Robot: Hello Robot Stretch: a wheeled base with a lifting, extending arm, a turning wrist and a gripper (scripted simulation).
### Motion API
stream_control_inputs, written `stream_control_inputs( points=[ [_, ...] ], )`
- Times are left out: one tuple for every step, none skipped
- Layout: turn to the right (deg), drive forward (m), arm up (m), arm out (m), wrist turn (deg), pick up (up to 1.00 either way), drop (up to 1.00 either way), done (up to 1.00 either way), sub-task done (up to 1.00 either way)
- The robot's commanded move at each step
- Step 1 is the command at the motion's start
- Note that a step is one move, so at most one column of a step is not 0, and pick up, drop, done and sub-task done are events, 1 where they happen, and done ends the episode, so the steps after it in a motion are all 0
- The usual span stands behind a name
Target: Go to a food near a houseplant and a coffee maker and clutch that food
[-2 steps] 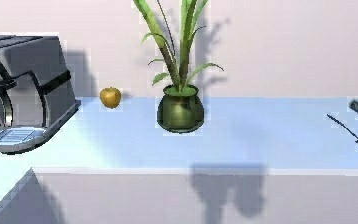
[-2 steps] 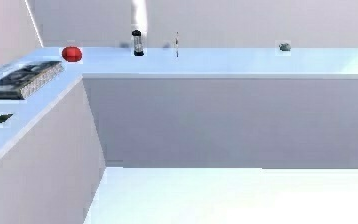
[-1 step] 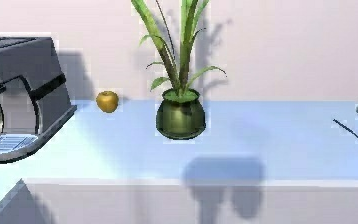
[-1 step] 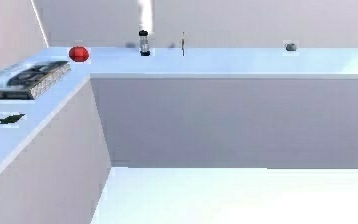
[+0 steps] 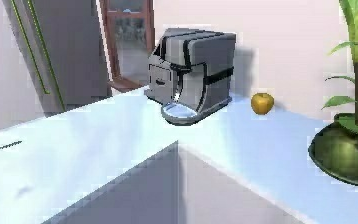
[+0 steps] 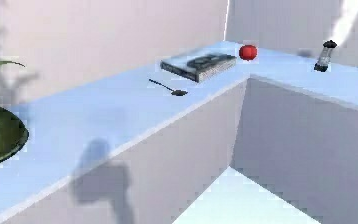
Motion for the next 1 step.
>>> stream_control_inputs(
  points=[
    [-45.0, 0.0, 0.0, 0.0, 0.0, 0.0, 0.0, 0.0, 0.0]
  ],
)
